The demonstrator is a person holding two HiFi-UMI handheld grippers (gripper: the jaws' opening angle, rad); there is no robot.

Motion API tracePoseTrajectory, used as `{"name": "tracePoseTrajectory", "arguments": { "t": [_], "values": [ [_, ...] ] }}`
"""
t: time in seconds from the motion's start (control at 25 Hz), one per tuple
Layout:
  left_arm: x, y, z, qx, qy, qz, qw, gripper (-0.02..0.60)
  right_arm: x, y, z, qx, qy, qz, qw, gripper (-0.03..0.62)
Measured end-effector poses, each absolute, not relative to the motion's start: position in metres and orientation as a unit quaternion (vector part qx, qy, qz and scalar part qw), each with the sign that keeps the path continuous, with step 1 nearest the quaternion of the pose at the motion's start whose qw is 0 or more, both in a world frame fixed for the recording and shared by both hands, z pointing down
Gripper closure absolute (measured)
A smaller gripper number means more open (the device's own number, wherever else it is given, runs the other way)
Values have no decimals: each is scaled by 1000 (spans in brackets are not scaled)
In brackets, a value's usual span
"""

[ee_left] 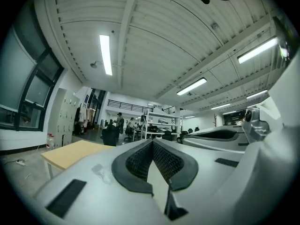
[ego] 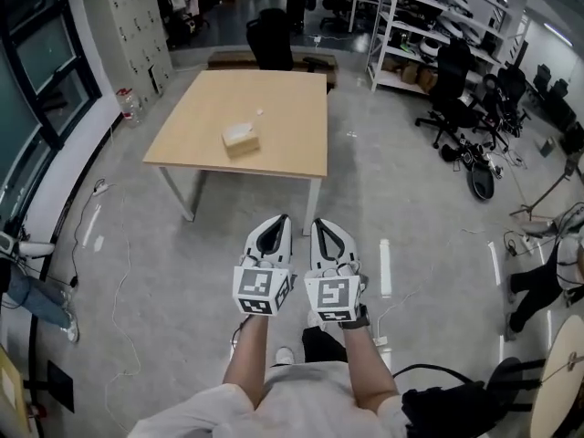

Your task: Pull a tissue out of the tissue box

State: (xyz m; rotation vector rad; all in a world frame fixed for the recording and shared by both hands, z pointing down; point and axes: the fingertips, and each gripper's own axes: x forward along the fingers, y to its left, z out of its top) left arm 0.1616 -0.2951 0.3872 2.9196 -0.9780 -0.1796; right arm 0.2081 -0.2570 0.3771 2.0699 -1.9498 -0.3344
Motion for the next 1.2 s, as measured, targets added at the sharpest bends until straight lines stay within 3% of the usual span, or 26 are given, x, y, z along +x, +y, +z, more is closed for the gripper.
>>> {"name": "tracePoseTrajectory", "arguments": {
  "t": [0.28,0.48,0.76,1.2],
  "values": [
    [193,-405,384,931,-358,-71,17,594,239,-376,381,692,-706,-103,104,595],
    [259,-474,354,922,-375,-98,-22,594,306,-452,350,691,-704,-140,86,595],
    [280,-551,333,885,-454,-90,-47,594,381,-523,316,697,-702,-145,22,595],
    [268,-648,374,841,-539,-40,-33,594,369,-628,374,642,-760,-83,52,595]
  ]
}}
